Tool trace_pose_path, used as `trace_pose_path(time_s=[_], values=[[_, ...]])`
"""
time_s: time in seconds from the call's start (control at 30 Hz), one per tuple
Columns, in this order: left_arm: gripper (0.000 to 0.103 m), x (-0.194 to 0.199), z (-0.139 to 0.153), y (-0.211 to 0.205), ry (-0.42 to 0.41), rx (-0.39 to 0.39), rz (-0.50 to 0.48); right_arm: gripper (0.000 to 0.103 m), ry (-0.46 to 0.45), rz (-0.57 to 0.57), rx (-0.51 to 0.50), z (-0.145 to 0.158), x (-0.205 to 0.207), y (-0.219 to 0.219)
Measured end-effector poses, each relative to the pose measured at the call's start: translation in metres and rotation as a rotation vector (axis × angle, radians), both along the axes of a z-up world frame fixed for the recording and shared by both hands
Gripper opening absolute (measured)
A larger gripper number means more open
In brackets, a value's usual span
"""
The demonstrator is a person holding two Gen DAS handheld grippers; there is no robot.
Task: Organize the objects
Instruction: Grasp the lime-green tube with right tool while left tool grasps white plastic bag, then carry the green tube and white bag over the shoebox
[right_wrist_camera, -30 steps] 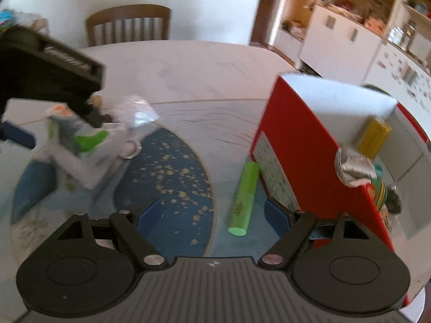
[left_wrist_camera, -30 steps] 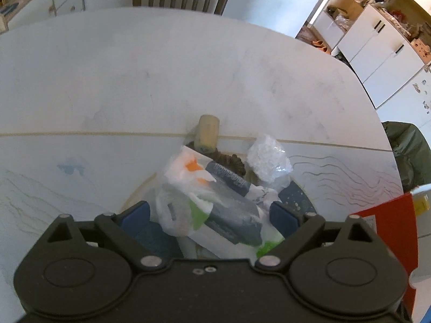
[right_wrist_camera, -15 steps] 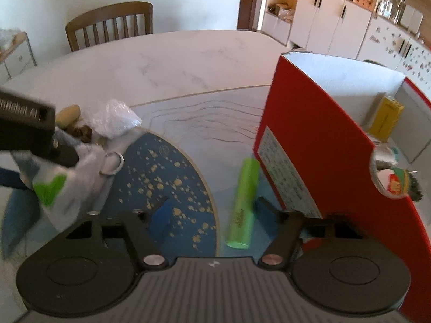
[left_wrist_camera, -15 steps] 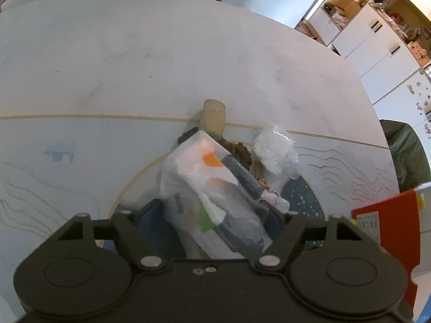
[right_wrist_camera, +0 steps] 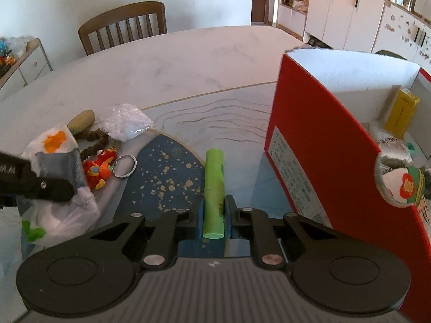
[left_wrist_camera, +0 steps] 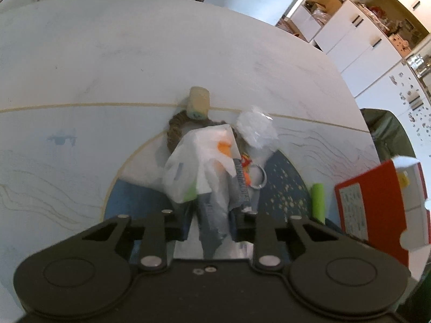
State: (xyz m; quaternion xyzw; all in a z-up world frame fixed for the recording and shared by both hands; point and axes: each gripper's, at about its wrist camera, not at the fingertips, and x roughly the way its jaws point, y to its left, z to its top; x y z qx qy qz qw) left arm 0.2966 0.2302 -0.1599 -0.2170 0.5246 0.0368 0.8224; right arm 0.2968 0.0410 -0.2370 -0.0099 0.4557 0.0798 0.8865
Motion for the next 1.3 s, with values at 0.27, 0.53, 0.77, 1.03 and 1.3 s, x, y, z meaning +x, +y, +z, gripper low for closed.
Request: trace_pose_path(time_s=[0.27, 0.53, 0.77, 1.03, 1.3], values=[[0.023, -0.021, 0.019, -0.020, -0.044, -0.020, -0.058, 0.015, -0.009, 0.034, 0.073, 0.026, -0.015, -0.021], [0.023, -0.041, 0.053, -0.045, -0.101, -0.035, -0.102, 0.015, -0.026, 0.101, 0.152, 0.071, -0.039, -0.044], [0.023, -0.050, 0.078, -0.066, -0.147, -0.055, -0.129, 0.015, -0.102, 0.138, 0.186, 0.111, -0.058, -0.075], [0.024, -0.048, 0.102, -0.115, -0.197, -0.052, -0.203, 0.015, -0.106, 0.099, 0.189, 0.135, -0.060, -0.132], [0.024, -0.029, 0.113, -0.170, -0.218, -0.050, -0.284, 0.015, -0.110, 0.070, 0.172, 0.140, -0.055, -0.184]])
